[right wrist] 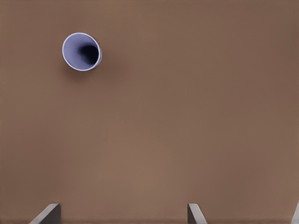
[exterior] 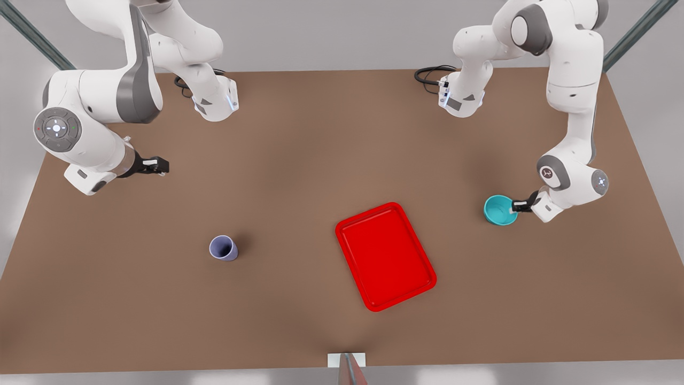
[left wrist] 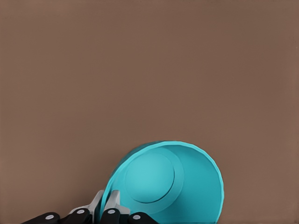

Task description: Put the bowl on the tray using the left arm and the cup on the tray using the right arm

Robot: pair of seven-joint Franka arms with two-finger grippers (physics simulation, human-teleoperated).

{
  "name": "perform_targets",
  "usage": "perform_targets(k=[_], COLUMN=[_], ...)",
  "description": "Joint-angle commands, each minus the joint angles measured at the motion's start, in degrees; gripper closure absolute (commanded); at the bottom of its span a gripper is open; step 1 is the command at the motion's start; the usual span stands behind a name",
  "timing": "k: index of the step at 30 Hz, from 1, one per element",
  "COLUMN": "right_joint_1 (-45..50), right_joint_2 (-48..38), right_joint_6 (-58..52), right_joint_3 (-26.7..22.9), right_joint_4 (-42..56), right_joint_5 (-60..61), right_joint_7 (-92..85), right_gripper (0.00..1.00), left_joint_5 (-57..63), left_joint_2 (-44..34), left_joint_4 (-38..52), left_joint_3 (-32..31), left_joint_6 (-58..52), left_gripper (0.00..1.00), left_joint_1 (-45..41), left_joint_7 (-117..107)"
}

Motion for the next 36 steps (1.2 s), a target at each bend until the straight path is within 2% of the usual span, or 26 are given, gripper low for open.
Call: perform_targets(k=[1, 2, 4, 6, 8, 9, 11, 14, 17, 18, 19, 21, 23, 24, 25, 27, 29, 30, 31, 32, 33, 34, 36], right_joint_1=[0.0, 0.0, 0.0, 0.0, 0.0, 0.0, 0.0, 0.0, 0.0, 0.08, 0.08, 0.7, 3.24, 5.53, 6.41, 7.73, 9.93, 10.46, 10.54, 10.54, 10.54, 10.54, 10.46], right_joint_2=[-0.05, -0.05, -0.05, -0.05, -0.05, -0.05, -0.05, 0.03, 0.38, 0.47, 0.65, 2.75, 7.15, 10.05, 13.04, 19.89, 23.23, 23.68, 23.59, 23.06, 22.97, 22.27, 22.09], right_joint_6=[-0.08, -0.08, -0.08, -0.43, -0.43, -0.51, -0.43, -0.43, -0.43, -0.43, -0.51, 0.19, 3.35, 5.28, 8.53, 16.53, 22.77, 26.29, 29.45, 35.33, 38.15, 42.54, 46.95], right_joint_3=[0.01, 0.01, 0.01, -0.08, -0.08, -0.08, -0.08, -0.08, -0.08, -0.17, -0.17, -0.17, -0.08, -0.17, -0.17, -0.17, -0.08, -0.17, -0.08, -0.08, -0.08, -0.17, -0.17], right_joint_4=[0.01, 0.01, 0.01, 0.01, 0.01, 0.01, 0.01, 0.01, 0.01, -0.07, -0.42, -1.04, -1.66, -1.57, -1.57, -1.3, -1.57, -2.8, -4.73, -9.2, -11.67, -13.78, -14.22], right_joint_5=[0.1, 0.01, 0.1, 0.01, 0.01, 0.01, 0.01, 0.01, 0.01, 0.01, 0.01, 0.1, 0.62, 1.24, 3.26, 5.72, 5.72, 5.81, 5.81, 5.81, 5.81, 5.72, 5.63], right_joint_7=[-0.14, -0.14, -0.14, -0.14, -0.06, -0.06, -0.06, 0.03, 0.03, 0.65, 0.73, 1.26, 7.58, 12.68, 15.5, 16.47, 18.67, 18.93, 19.63, 19.72, 19.72, 19.63, 19.63], right_gripper=[0.0, 0.0, 0.0, 0.0, 0.0, 0.0, 0.0, 0.0, 0.0, 0.0, 0.0, 0.0, 0.0, 0.0, 0.0, 0.0, 0.0, 0.0, 0.0, 0.0, 0.0, 0.0, 0.0], left_joint_5=[0.03, -0.06, 0.11, 0.03, 0.03, 0.03, -0.15, -0.24, -0.24, -0.15, 0.29, 0.38, 0.03, -0.24, 0.29, 0.38, 1.34, 7.84, 11.44, 21.35, 22.79, 22.7, 22.62], left_joint_2=[-1.12, -1.57, -2.09, -1.04, 5.63, 10.82, 19.26, 26.73, 28.58, 29.02, 29.46, 29.46, 28.67, 25.86, 20.5, 18.12, 14.08, 11.01, 6.0, 0.91, -3.31, -5.26, -4.38], left_joint_4=[0.41, 3.14, 5.95, 12.27, 23.59, 32.48, 42.95, 52.53, 53.5, 53.41, 53.33, 53.33, 53.33, 53.41, 54.9, 65.8, 68.88, 68.62, 63.97, 56.95, 52.46, 50.6, 51.22], left_joint_3=[-0.03, -0.03, -0.03, -0.03, -0.03, -0.03, -0.12, -1.88, -2.93, -2.93, -2.93, -2.93, -2.93, -1.71, -0.21, 7.7, 12.97, 12.71, 8.6, -1.93, -6.26, -6.45, -6.27], left_joint_6=[-0.98, -5.02, -6.08, -7.84, -10.3, -14.25, -15.14, -14.35, -12.5, -12.5, -12.41, -12.5, -13.03, -19.16, -30.94, -49.05, -57.58, -59.61, -58.73, -55.4, -53.72, -53.46, -54.42], left_gripper=[0.79, 0.79, 0.79, 0.79, 0.79, 0.79, 0.79, 0.79, 0.79, 0.73, 0.0, 0.0, 0.0, 0.0, 0.0, 0.0, 0.0, 0.0, 0.0, 0.0, 0.0, 0.0, 0.0], left_joint_1=[-0.59, -0.59, -4.45, -14.3, -21.42, -23.44, -26.7, -27.14, -27.31, -27.23, -27.22, -27.23, -27.14, -25.3, -21.78, -21.6, -21.86, -22.48, -21.08, -18.1, -14.93, -14.13, -14.48], left_joint_7=[-3.05, -3.93, -13.66, -30.2, -44.15, -49.89, -57.63, -61.41, -62.29, -61.67, -60.88, -61.32, -61.23, -61.06, -57.64, -56.84, -46.13, -38.39, -36.18, -39.86, -40.05, -37.16, -36.89])
